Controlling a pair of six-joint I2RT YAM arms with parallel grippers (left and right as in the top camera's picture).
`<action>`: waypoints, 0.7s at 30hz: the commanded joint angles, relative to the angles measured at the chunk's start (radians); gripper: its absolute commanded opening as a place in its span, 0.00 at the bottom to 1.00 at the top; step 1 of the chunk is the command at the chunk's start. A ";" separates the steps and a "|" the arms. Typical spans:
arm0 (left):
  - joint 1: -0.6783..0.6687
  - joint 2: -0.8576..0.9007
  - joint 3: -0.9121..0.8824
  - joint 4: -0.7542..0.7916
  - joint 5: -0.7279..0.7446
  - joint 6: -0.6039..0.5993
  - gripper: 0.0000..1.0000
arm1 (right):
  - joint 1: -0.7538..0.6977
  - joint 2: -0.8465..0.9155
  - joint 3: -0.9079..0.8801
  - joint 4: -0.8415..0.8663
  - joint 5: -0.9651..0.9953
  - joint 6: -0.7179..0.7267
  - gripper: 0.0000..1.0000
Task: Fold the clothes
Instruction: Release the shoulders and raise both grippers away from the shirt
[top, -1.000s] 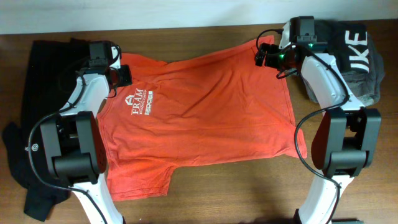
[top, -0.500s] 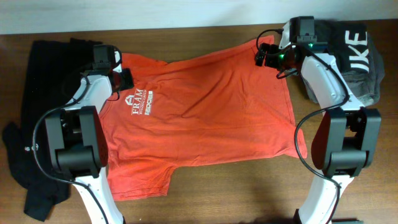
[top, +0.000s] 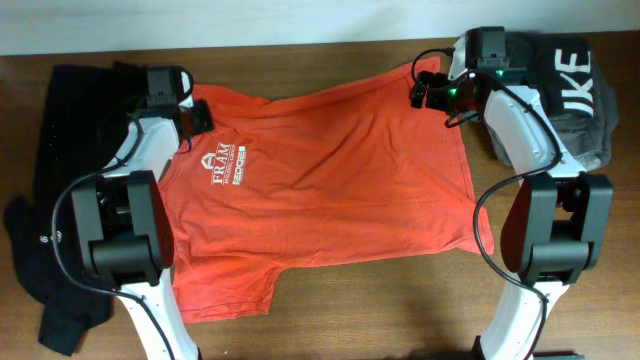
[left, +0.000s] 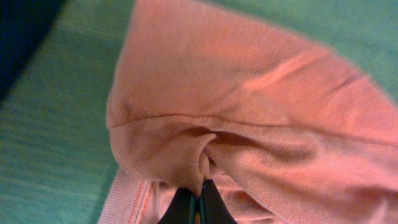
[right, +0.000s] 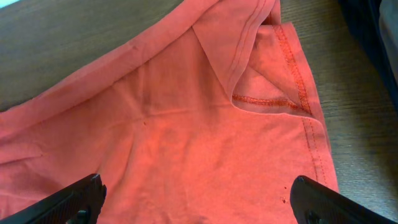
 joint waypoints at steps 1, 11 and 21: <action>-0.001 -0.016 0.080 0.003 -0.010 0.000 0.01 | 0.008 -0.005 0.007 -0.002 0.002 -0.015 0.99; -0.001 -0.013 0.145 0.123 -0.011 0.001 0.01 | 0.008 -0.005 0.007 -0.002 0.002 -0.014 0.99; -0.001 0.002 0.145 0.278 -0.018 0.001 0.99 | 0.008 -0.005 0.007 -0.010 0.002 -0.015 0.99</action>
